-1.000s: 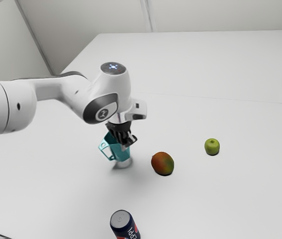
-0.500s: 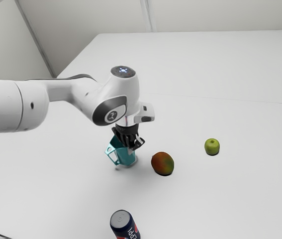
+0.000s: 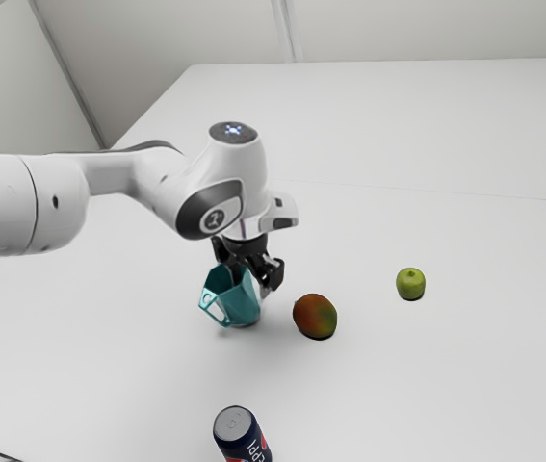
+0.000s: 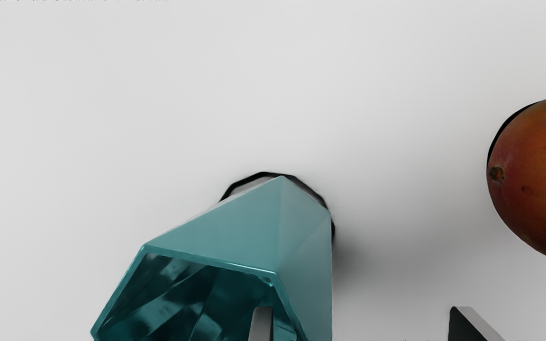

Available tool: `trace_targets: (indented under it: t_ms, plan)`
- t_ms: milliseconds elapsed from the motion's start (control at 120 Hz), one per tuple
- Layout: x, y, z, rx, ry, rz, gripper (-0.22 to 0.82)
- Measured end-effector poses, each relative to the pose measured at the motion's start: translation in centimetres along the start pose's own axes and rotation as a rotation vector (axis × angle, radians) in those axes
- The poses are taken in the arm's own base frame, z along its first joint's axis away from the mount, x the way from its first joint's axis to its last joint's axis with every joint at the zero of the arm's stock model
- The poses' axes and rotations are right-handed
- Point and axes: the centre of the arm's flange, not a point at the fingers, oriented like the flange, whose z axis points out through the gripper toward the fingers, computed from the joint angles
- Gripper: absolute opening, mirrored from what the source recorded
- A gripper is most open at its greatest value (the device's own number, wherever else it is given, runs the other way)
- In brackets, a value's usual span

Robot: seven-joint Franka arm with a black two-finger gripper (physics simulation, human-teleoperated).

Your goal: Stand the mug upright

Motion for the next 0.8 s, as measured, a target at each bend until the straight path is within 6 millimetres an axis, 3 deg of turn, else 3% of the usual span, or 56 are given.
trace_targets:
  t_ms: [233, 433, 575, 658, 800]
  plan:
    - [-0.7, -0.8, -3.8, -0.038, 0.054, -0.04, 0.53]
    - [3.0, -2.6, -12.5, -0.049, 0.145, -0.077, 0.57]
    - [3.0, -6.7, -16.7, -0.1, 0.145, -0.137, 0.59]
    - [2.3, -9.7, -17.8, -0.117, 0.116, -0.154, 0.59]
    - [0.8, -13.3, -22.2, -0.124, 0.14, -0.15, 0.6]
